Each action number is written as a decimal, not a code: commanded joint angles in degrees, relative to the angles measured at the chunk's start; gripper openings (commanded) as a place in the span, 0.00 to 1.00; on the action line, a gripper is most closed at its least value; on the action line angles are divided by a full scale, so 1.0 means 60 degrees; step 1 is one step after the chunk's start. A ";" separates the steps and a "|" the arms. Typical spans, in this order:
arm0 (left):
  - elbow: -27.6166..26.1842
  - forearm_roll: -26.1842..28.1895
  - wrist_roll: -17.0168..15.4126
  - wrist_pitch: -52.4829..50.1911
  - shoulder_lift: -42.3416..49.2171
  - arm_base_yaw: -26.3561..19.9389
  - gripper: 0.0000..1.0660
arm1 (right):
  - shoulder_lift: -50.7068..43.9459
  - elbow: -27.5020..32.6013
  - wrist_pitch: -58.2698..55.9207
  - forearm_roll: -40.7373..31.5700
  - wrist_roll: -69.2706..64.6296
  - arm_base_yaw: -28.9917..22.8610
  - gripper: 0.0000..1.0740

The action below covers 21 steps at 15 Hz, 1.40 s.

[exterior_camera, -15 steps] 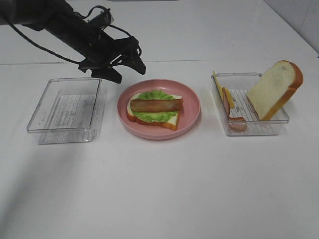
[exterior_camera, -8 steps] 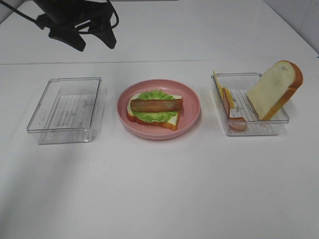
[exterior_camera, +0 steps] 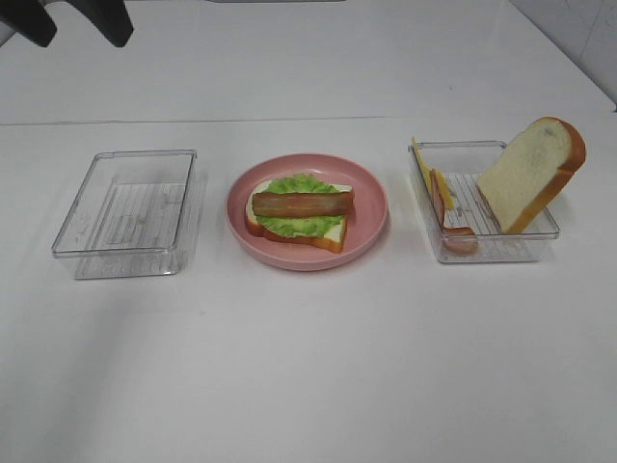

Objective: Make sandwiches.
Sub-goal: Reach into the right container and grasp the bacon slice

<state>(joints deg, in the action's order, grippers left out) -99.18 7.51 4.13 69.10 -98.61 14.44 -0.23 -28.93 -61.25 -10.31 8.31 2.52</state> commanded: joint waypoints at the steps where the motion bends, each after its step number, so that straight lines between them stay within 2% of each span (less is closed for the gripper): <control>1: 0.1251 -0.0124 -0.0172 0.0458 0.1136 -0.0010 0.69 | -0.0191 0.0019 0.0057 0.0000 0.0095 0.0038 0.74; 4: 0.3323 -0.0745 -0.0143 0.0363 0.3142 -0.0010 0.69 | -0.0191 0.0019 0.0057 0.0000 0.0095 0.0038 0.74; 9: 0.5710 -0.1022 -0.0201 -0.0019 0.6207 -0.0010 0.69 | -0.0191 0.0019 0.0057 0.0000 0.0095 0.0038 0.74; 10: 0.6446 -0.1050 -0.0430 -0.0134 0.7286 -0.0010 0.69 | -0.0191 0.0019 0.0057 0.0000 0.0095 0.0038 0.74; 13: 0.7764 -0.1050 -0.0430 -0.0181 0.9234 -0.0010 0.69 | -0.0191 0.0019 0.0057 0.0010 0.0095 0.0038 0.74; 15: 0.8919 -0.1079 -0.0239 -0.0334 1.1020 -0.0010 0.69 | -0.0191 0.0019 0.0057 -0.0010 0.0095 0.0038 0.74; 16: 0.9664 -0.1098 -0.0134 -0.0344 1.2405 -0.0010 0.69 | -0.0191 0.0019 0.0057 -0.0010 0.0095 0.0038 0.74; 18: 1.0361 -0.1098 -0.0076 -0.0372 1.4143 -0.0010 0.69 | -0.0191 0.0019 0.0057 0.0010 0.0095 0.0038 0.74; 21: 1.0762 -0.1098 -0.0076 -0.0382 1.5957 -0.0010 0.69 | -0.0191 0.0019 0.0067 0.0057 0.0095 0.0038 0.73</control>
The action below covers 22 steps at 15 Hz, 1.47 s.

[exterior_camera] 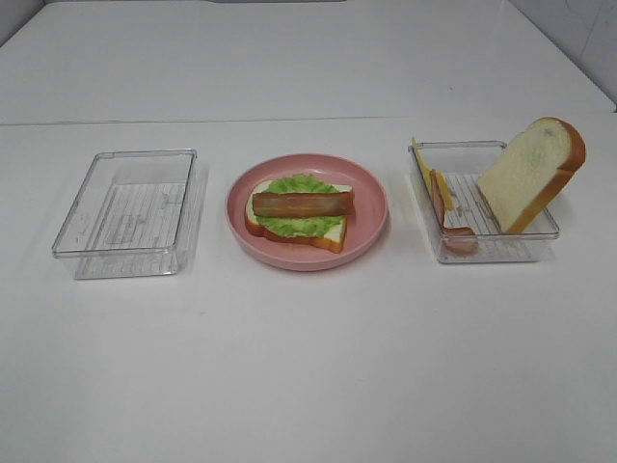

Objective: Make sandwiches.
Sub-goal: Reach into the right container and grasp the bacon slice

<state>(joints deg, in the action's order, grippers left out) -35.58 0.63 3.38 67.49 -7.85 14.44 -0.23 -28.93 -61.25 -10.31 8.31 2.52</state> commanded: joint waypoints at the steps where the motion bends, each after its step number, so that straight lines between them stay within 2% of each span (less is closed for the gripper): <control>1: 0.0220 0.0029 0.0067 -0.0048 0.1346 -0.0010 0.69 | -0.0153 -0.0010 0.0095 0.0076 0.0095 0.0038 0.72; 4: 0.0525 -0.0382 0.0095 0.0057 0.1614 -0.0010 0.69 | 0.0611 -0.0229 0.1232 0.0076 0.0095 0.0038 0.69; 7: 0.0707 -0.0344 0.0067 -0.0382 0.1604 -0.0010 0.69 | 0.1557 -0.0229 0.2836 -0.0181 0.0095 0.0038 0.69; 10: 0.0802 -0.0306 0.0019 -0.0840 0.1595 -0.0010 0.69 | 0.4116 -0.0258 0.4603 -0.0640 0.0095 0.0038 0.69; 11: 0.0802 -0.0306 0.0019 -0.0840 0.1595 -0.0010 0.69 | 0.4947 -0.0458 0.4651 -0.0678 0.0095 0.0038 0.69; 14: 0.1127 -0.0267 0.0019 -0.1461 0.1595 -0.0010 0.69 | 0.7649 -0.1709 0.4316 -0.0697 0.0162 0.0038 0.69; 16: 0.1136 -0.0258 0.0019 -0.1451 0.1557 -0.0010 0.69 | 0.8719 -0.2378 0.4154 -0.0926 0.0286 0.0038 0.69; 22: 0.1136 -0.0258 0.0019 -0.1451 0.1557 -0.0010 0.69 | 1.2357 -0.5042 0.2168 -0.1805 0.2454 0.0019 0.67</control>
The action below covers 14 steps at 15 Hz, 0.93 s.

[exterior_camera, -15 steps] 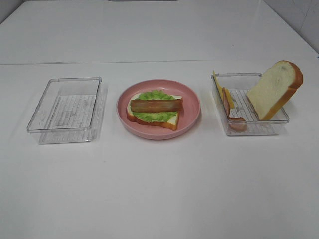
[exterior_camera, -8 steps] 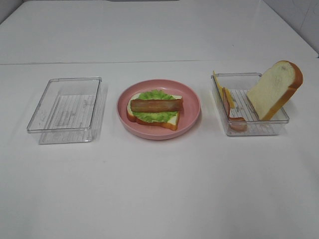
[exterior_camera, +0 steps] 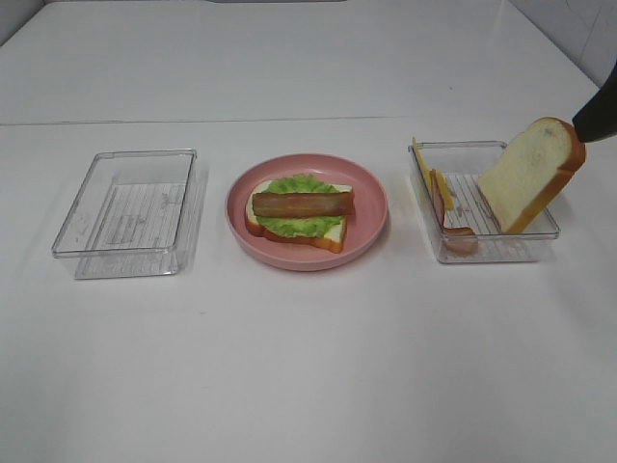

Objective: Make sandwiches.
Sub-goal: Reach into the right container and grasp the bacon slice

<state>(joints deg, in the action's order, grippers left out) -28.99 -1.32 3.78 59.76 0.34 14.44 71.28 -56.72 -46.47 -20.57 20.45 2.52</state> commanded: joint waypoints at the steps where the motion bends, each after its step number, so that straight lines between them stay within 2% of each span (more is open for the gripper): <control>1: 0.0038 0.0067 -0.0048 -0.0162 0.0191 -0.0010 0.69 | 0.0793 -0.0745 -0.0430 -0.0095 0.0430 0.0019 0.67; 3: 0.0038 0.0067 -0.0048 -0.0162 0.0191 -0.0010 0.69 | 0.1566 -0.1375 -0.0544 0.0067 0.0430 -0.0411 0.65; 5: 0.0038 0.0067 -0.0048 -0.0162 0.0191 -0.0010 0.69 | 0.2445 -0.2110 -0.0544 0.0344 0.0296 -0.1385 0.62; 6: 0.0038 0.0067 -0.0048 -0.0162 0.0191 -0.0010 0.69 | 0.2645 -0.2340 -0.0544 0.0420 0.0143 -0.1547 0.62; 11: 0.0038 0.0067 -0.0048 -0.0162 0.0191 -0.0010 0.69 | 0.5338 -0.4851 -0.1709 0.0649 -0.2464 -0.2760 0.59; 14: 0.0038 0.0067 -0.0048 -0.0162 0.0191 -0.0010 0.69 | 0.6341 -0.5500 -0.2645 0.0879 -0.3295 -0.2760 0.59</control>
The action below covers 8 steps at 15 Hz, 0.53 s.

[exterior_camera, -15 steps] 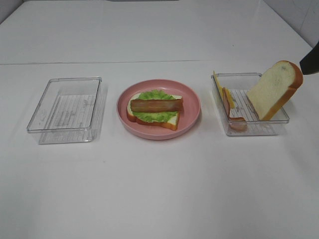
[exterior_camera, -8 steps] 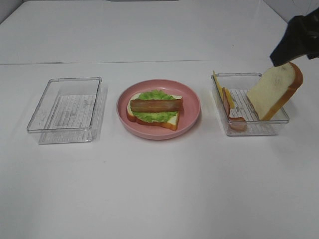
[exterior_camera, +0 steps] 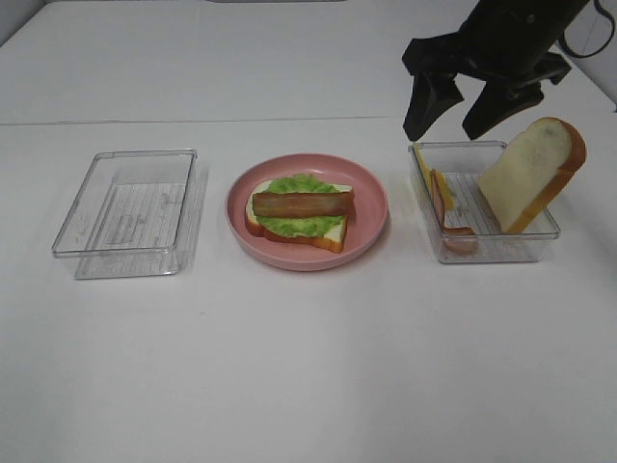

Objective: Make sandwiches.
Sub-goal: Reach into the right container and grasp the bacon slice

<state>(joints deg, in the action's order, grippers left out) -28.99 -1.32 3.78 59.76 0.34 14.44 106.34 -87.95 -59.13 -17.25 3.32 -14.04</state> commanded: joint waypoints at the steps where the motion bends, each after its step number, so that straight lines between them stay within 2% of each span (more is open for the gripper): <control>1: 0.0038 0.0067 -0.0048 -0.0162 0.0191 -0.0010 0.69 | 0.0859 -0.0468 -0.0544 0.0439 -0.0554 0.0000 0.59; 6: 0.0038 0.0057 -0.0010 -0.0162 0.0181 -0.0010 0.69 | 0.1872 -0.0735 -0.0411 0.0372 -0.0554 0.0000 0.59; 7: 0.0038 0.0057 -0.0010 -0.0162 0.0181 -0.0010 0.69 | 0.2034 -0.0735 -0.0411 0.0382 -0.0554 0.0000 0.57; 8: 0.0038 0.0057 -0.0010 -0.0162 0.0181 -0.0010 0.69 | 0.2292 -0.0735 -0.0277 0.0420 -0.0554 0.0000 0.50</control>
<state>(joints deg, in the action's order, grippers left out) -28.99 -1.32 3.78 59.76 0.34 14.44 119.63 -92.13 -61.08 -15.13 0.00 -14.04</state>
